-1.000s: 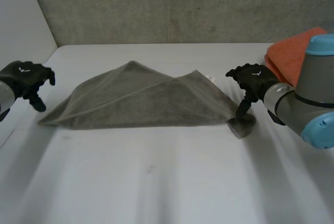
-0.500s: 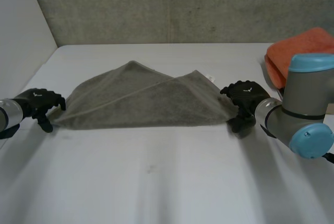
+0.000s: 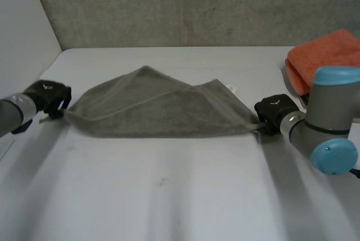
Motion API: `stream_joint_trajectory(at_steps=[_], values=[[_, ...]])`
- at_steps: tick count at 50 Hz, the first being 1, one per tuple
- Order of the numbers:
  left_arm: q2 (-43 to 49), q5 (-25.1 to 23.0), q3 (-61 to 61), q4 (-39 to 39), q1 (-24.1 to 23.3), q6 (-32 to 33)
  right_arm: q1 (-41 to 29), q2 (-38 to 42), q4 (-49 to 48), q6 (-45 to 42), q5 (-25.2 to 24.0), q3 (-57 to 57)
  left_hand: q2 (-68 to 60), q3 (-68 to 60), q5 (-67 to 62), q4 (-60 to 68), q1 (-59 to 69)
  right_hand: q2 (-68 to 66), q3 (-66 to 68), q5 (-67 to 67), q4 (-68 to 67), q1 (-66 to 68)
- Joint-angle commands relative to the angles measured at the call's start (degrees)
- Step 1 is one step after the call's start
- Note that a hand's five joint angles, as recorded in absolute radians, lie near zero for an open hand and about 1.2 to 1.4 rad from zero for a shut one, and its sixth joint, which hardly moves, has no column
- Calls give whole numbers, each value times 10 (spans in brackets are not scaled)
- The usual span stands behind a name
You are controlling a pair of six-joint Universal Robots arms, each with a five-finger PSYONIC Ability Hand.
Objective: Fold the laundry.
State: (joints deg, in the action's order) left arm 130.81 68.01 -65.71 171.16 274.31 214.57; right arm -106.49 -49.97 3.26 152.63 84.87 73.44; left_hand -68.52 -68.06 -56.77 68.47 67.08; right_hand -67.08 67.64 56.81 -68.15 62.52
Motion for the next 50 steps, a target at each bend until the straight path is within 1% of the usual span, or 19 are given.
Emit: stream_joint_trajectory(at_steps=[1,5,8,9,10,12,13,15,16,18,23,28,33,36,41,44,48,49,50], values=[[-41,11,36,29,-27,-74,10,-81,102,6,-39,58,-115,-119,-132,115,129,-129,124,132,-119,175],[-55,26,68,31,-54,-104,-29,-152,183,-36,-94,151,-115,-119,-132,115,129,-129,124,132,-119,175],[-61,40,88,30,-71,-117,-46,-180,209,-62,-117,182,-115,-119,-132,115,129,-129,124,132,-119,175],[-63,50,103,29,-81,-124,-48,-191,208,-76,-127,184,-115,-119,-132,115,129,-102,97,105,-92,148],[-65,56,111,29,-86,-128,-46,-193,205,-79,-129,181,-115,-119,-132,115,129,51,-57,-48,62,-6],[-70,68,127,28,-98,-132,-40,-198,197,-78,-127,172,-115,-119,-132,115,129,270,-276,-268,281,-225],[-76,78,139,24,-107,-136,-33,-201,188,-76,-121,155,-115,-119,-132,115,129,413,-419,-410,424,-367],[-85,85,148,19,-116,-140,-25,-199,185,-74,-110,131,-115,-119,-132,115,129,560,-566,-557,571,-514],[-90,89,153,15,-121,-142,-21,-199,185,-73,-103,117,-115,-119,-132,115,129,571,-576,-568,581,-525],[-108,94,160,1,-134,-143,-8,-194,186,-66,-83,71,-115,-119,-132,115,129,571,-576,-568,581,-525],[-160,91,157,-30,-156,-140,-13,-140,189,-43,-69,-39,-115,-119,-132,115,129,571,-576,-568,581,-525],[-223,80,124,-45,-166,-141,-50,-55,187,-18,-76,-163,-115,-119,-132,115,129,571,-576,-568,581,-525],[-302,63,59,-39,-170,-140,-87,72,189,9,-100,-312,-115,-119,-132,115,129,571,-576,-568,581,-525],[-330,57,35,-32,-172,-140,-101,122,192,27,-114,-365,-115,-119,-132,115,129,562,-568,-560,573,-517],[-373,45,-5,-7,-170,-144,-119,218,190,62,-126,-462,-115,-119,-132,115,129,473,-479,-471,484,-428],[-383,45,-13,0,-166,-145,-124,253,189,70,-124,-493,-115,-119,-132,115,129,457,-462,-454,467,-411],[-391,42,-18,2,-153,-153,-133,297,178,85,-112,-533,-115,-119,-132,115,129,366,-371,-363,376,-320],[-391,45,-17,3,-151,-156,-134,310,166,93,-103,-546,-115,-119,-132,115,129,309,-315,-306,320,-263],[-392,46,-17,3,-149,-158,-135,315,160,99,-101,-551,-115,-119,-132,115,129,288,-294,-286,299,-243]])
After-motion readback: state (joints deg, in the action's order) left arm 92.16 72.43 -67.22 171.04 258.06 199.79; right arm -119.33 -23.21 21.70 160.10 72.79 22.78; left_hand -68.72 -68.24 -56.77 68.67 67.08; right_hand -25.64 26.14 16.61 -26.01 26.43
